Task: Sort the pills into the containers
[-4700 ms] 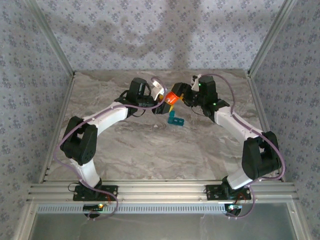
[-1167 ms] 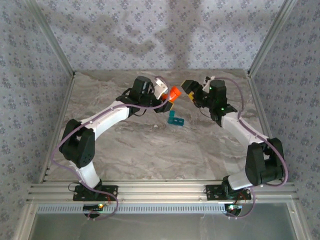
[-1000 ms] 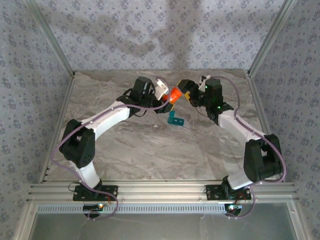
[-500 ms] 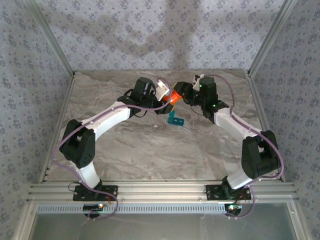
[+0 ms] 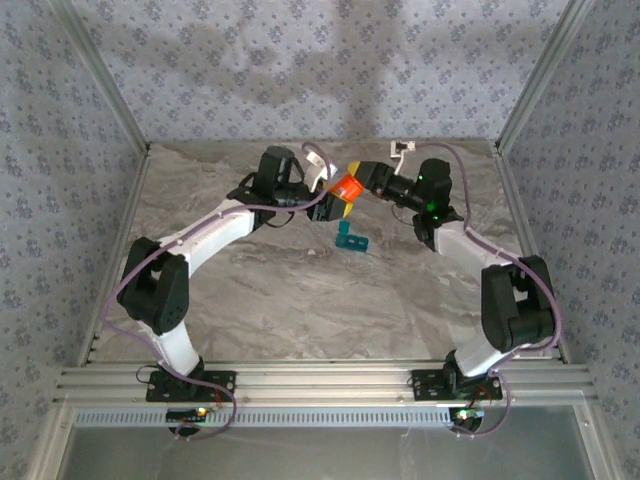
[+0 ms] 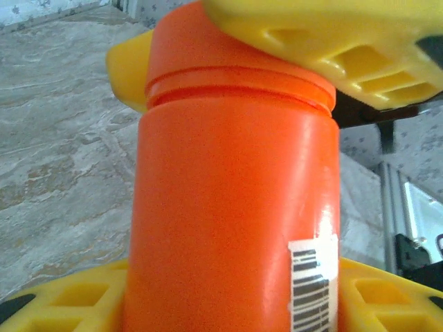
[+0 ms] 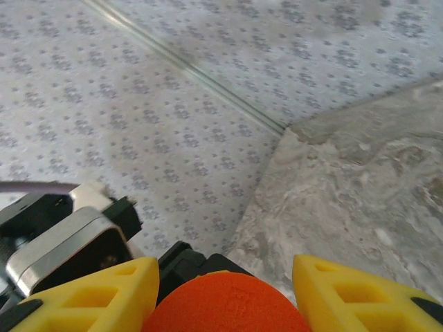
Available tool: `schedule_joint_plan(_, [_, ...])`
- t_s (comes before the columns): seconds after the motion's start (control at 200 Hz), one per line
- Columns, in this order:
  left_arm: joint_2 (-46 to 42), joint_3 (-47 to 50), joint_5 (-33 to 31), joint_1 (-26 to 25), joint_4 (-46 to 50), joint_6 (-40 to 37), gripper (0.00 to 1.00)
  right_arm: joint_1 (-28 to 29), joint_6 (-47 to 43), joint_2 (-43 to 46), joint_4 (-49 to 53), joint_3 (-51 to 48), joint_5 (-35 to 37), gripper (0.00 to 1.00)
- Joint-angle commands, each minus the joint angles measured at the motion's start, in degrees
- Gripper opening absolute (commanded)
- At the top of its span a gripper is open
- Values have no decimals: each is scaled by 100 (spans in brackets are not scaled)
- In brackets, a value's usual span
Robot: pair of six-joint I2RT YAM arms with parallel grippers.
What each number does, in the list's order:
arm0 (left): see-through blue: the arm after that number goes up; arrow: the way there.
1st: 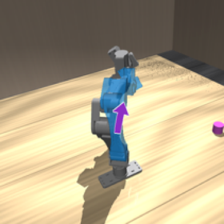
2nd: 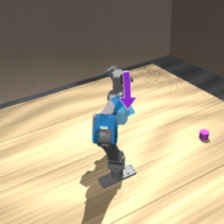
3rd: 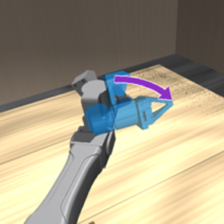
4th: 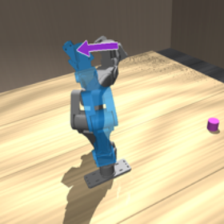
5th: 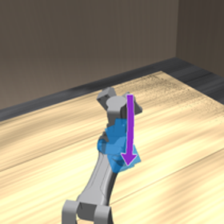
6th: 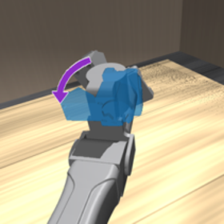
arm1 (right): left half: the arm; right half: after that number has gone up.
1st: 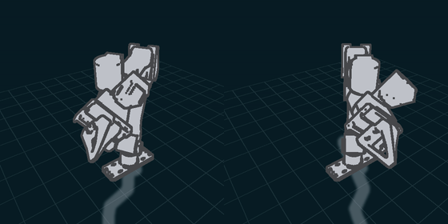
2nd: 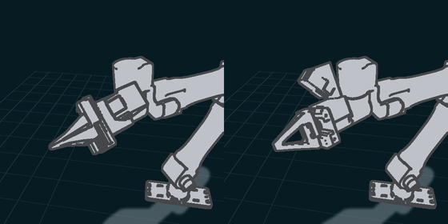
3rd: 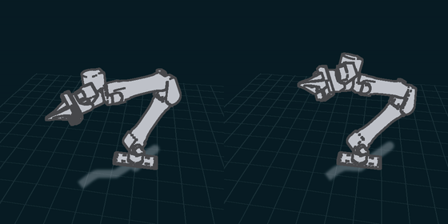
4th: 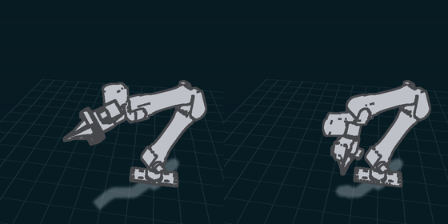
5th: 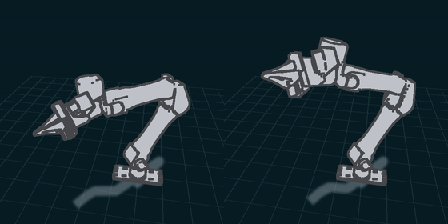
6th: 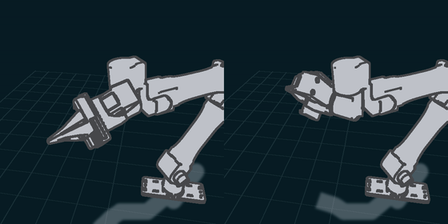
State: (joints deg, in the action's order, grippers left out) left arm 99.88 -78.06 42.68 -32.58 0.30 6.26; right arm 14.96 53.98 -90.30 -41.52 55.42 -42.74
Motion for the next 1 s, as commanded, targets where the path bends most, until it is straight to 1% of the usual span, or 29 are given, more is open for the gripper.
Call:
schedule_joint_plan(0.0, [-108, -129, 484, 87, -430, 213, 0, -195, 100, -206, -558, -46, -118, 60])
schedule_joint_plan(0.005, [-108, -130, 468, 86, -410, 197, 0, -195, 107, -202, -550, -47, -118, 62])
schedule_joint_plan(0.07, [-117, -148, 277, 85, -221, 31, 0, -196, 191, -129, -465, -28, -19, 75])
schedule_joint_plan(0.105, [-130, -157, 138, 85, -131, -60, 0, -201, 205, -52, -330, -40, 75, 79])
schedule_joint_plan(0.185, [-167, -131, -235, 71, 21, -262, 0, -233, 172, 185, 183, -44, 400, 83])
schedule_joint_plan(0.28, [-238, -70, -790, 18, 181, -591, 0, -258, 91, 474, 1273, 62, 891, 84])
schedule_joint_plan(0.39, [-240, -125, -1308, -101, 482, -995, 0, -244, 149, 718, 2288, 162, 1459, 84])
schedule_joint_plan(0.565, [-128, -229, -1705, -250, 807, -1422, 0, -74, 135, 790, 3356, 491, 1822, 84])
schedule_joint_plan(0.775, [-38, -271, -1789, -343, 866, -1520, 0, 218, 107, 634, 3683, 670, 2015, 85])
schedule_joint_plan(1.0, [-3, -325, -1799, -420, 926, -1583, 0, 424, 197, 449, 3484, 689, 1990, 84])
